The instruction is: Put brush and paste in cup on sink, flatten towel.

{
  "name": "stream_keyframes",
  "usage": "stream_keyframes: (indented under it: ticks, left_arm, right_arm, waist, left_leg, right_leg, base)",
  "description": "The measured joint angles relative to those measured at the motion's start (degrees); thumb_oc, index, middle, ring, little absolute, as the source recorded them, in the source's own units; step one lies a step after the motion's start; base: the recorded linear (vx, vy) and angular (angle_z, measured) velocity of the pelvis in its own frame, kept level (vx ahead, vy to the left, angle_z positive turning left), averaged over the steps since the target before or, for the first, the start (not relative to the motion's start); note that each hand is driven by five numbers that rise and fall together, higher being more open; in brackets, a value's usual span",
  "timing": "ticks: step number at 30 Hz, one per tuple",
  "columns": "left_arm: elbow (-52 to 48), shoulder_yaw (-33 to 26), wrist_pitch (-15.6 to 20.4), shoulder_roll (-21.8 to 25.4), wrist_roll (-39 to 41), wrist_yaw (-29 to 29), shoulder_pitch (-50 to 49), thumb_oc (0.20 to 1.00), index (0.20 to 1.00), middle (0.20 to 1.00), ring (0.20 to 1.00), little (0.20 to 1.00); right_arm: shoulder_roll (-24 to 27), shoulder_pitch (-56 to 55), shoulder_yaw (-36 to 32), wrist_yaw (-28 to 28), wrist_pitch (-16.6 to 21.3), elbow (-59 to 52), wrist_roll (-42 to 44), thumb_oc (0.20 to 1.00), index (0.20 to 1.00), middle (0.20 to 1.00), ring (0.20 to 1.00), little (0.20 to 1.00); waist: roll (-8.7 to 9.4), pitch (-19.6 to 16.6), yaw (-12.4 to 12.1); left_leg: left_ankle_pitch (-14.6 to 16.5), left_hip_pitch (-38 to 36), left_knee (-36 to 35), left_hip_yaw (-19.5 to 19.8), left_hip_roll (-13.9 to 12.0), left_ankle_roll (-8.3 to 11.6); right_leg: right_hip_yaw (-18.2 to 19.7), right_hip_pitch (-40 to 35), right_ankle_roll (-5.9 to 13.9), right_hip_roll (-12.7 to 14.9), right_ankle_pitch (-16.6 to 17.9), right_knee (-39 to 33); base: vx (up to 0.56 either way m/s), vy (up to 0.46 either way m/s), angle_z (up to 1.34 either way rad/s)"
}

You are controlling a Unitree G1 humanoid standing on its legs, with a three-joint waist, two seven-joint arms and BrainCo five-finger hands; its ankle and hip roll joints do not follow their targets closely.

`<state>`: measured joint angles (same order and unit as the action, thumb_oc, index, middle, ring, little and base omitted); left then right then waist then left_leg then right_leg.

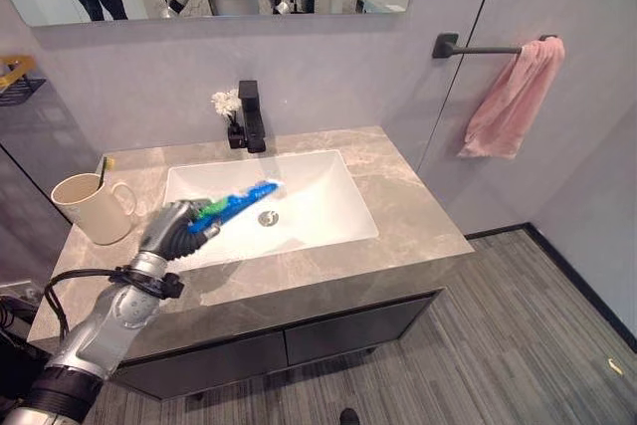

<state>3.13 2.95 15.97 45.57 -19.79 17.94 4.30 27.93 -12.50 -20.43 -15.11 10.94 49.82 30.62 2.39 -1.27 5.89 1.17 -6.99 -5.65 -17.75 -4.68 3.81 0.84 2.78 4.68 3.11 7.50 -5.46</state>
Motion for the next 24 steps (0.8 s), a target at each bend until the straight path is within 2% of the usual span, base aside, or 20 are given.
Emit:
stream_keyframes:
  ticks: [2,6,7,9,10,11,12,14,15,16,18,22,23,24]
  left_arm:
    - [-4.15,-3.13,0.24,-0.05,-1.68,3.02,1.28,0.2,0.2,0.2,0.2,0.2]
    - [-10.59,-6.1,0.38,-1.65,-4.0,6.87,5.73,0.2,0.2,0.2,0.2,0.2]
    - [-11.99,-6.26,0.99,-1.7,-4.13,7.52,6.87,0.2,0.2,0.2,0.2,0.2]
    - [-14.68,-6.26,1.47,-3.11,-4.89,8.37,10.52,0.2,0.2,0.2,0.2,0.2]
    - [-15.19,-6.04,1.48,-3.46,-4.84,8.67,12.48,0.2,0.2,0.2,0.2,0.2]
    - [-15.07,-4.61,1.88,-3.19,-4.89,8.73,15.91,0.2,0.2,0.2,0.2,0.2]
    - [-15.57,-3.99,2.66,-3.18,-4.89,8.72,16.86,0.2,0.2,0.2,0.2,0.2]
    - [-16.41,-3.75,2.87,-2.64,-4.53,8.74,17.11,0.2,0.2,0.2,0.2,0.2]
    - [-16.13,-2.83,2.52,-2.22,-3.78,8.58,17.93,0.2,0.2,0.2,0.2,0.2]
    - [-15.28,1.22,2.29,-1.31,-2.82,8.25,21.34,0.2,0.2,0.2,0.2,0.2]
    - [-15.49,4.29,2.78,-0.38,-2.67,7.64,22.76,0.2,0.2,0.2,0.2,0.2]
    - [-15.27,10.23,2.68,-0.39,-2.41,5.76,25.11,0.2,0.2,0.2,0.2,0.2]
    - [-15.41,10.96,2.72,-0.39,-1.77,5.52,25.25,0.2,0.2,0.2,0.2,0.2]
    - [-15.61,11.47,2.61,-0.43,-0.34,5.37,25.63,0.2,0.2,0.2,0.2,0.2]
  right_arm:
    - [2.42,0.31,-3.45,-4.79,0.54,-12.54,-0.87,1.0,1.0,1.0,1.0,1.0]
    - [3.2,0.75,-7.01,-9.96,5.7,-40.44,-7.39,1.0,1.0,1.0,1.0,1.0]
    - [3.76,2.74,-6.48,-10.45,8.04,-42.0,-9.49,1.0,1.0,1.0,1.0,1.0]
    - [4.1,5.97,-5.1,-11.5,6.88,-47.95,-10.67,1.0,1.0,1.0,1.0,1.0]
    - [4.43,7.93,-2.58,-11.04,7.13,-52.51,-11.23,1.0,1.0,1.0,1.0,1.0]
    - [5.63,10.88,2.73,-8.81,9.21,-54.87,-12.76,1.0,1.0,1.0,1.0,1.0]
    - [5.84,12.0,3.64,-7.53,9.87,-55.07,-13.85,1.0,1.0,1.0,1.0,1.0]
    - [7.29,13.08,6.3,-5.46,8.72,-55.16,-11.68,1.0,1.0,1.0,1.0,1.0]
    - [9.02,14.61,9.65,-4.16,8.16,-55.31,-9.98,1.0,1.0,1.0,1.0,1.0]
    - [13.64,18.01,17.69,0.11,7.62,-55.94,-8.57,1.0,1.0,1.0,1.0,1.0]
    - [15.53,21.47,23.06,4.6,6.85,-56.0,-6.56,1.0,1.0,1.0,1.0,1.0]
    - [14.46,31.75,34.82,9.69,4.89,-54.74,0.85,1.0,1.0,1.0,1.0,1.0]
    - [13.59,33.69,36.61,10.87,4.29,-54.47,2.63,1.0,1.0,1.0,1.0,1.0]
    - [11.16,38.61,41.43,12.04,3.63,-53.77,8.17,1.0,1.0,1.0,1.0,1.0]
  waist:
    - [-0.24,-0.02,0.37]
    - [-1.29,0.21,1.22]
    - [-1.19,0.09,1.1]
    - [-1.19,-0.07,1.03]
    - [-1.35,-0.18,1.08]
    - [-1.24,-0.59,1.34]
    - [-1.0,-0.84,1.07]
    - [-0.81,-1.0,0.03]
    - [-0.68,-1.05,-0.18]
    - [0.01,-1.32,0.25]
    - [0.76,-1.53,-0.55]
    - [1.71,-1.51,-1.77]
    - [1.8,-1.24,-2.32]
    - [1.85,-1.14,-3.11]
  left_leg:
    - [-0.01,-0.03,-0.01,0.12,0.07,-0.01]
    - [-0.11,-0.98,-0.02,0.69,0.06,-0.01]
    - [-0.12,-0.96,0.01,0.99,0.01,0.0]
    - [-0.11,-0.99,0.0,1.68,0.05,0.01]
    - [-0.15,-0.96,0.03,1.68,0.08,0.04]
    - [-0.15,-0.95,0.01,1.58,0.01,0.09]
    - [-0.17,-0.96,0.03,1.71,-0.05,0.11]
    - [-0.2,-0.87,0.08,1.71,-0.08,0.17]
    - [-0.18,-1.0,0.07,1.47,-0.12,0.18]
    - [-0.24,-0.94,0.07,1.54,-0.25,0.23]
    - [-0.32,-1.03,0.12,1.7,-0.49,0.37]
    - [-0.54,-1.56,0.29,2.11,-0.79,0.65]
    - [-0.56,-1.85,0.29,2.72,-0.88,0.67]
    - [-0.57,-1.9,0.28,3.05,-0.97,0.71]
  right_leg:
    - [-0.07,-0.1,-0.01,0.06,0.06,0.21]
    - [-0.5,-0.95,-0.28,0.1,0.11,0.0]
    - [-0.74,-1.38,-0.32,0.08,0.05,0.07]
    - [-1.39,-1.78,-0.04,0.23,-0.37,0.43]
    - [-1.41,-1.72,-0.13,0.23,-0.24,0.48]
    - [-1.27,-1.57,-0.12,0.17,-0.26,0.4]
    - [-1.41,-1.68,-0.13,0.14,-0.35,0.27]
    - [-1.54,-1.75,-0.17,0.09,-0.36,0.51]
    - [-1.41,-1.71,-0.27,-0.01,-0.27,0.51]
    - [-1.42,-1.59,-0.3,-0.14,-0.26,0.5]
    - [-1.58,-1.73,-0.47,-0.34,-0.26,0.5]
    - [-2.14,-2.32,-0.98,-0.6,-0.02,0.5]
    - [-2.65,-2.92,-0.99,-0.6,-0.07,0.5]
    - [-3.0,-3.18,-0.89,-0.6,-0.28,0.49]
  base:
    - [0.0,0.0,0.0]
    - [0.0,0.022,0.07]
    - [-0.03,0.019,0.14]
    - [-0.04,0.003,0.16]
    - [0.0,0.0,0.0]
    - [0.0,0.0,0.0]
    - [-0.01,-0.019,0.04]
    - [-0.01,-0.01,0.01]
    - [0.0,0.002,-0.06]
    - [0.0,0.0,0.0]
    - [0.0,0.0,0.04]
    - [0.0,0.0,0.06]
    - [0.01,0.011,0.21]
    - [0.01,0.012,0.17]
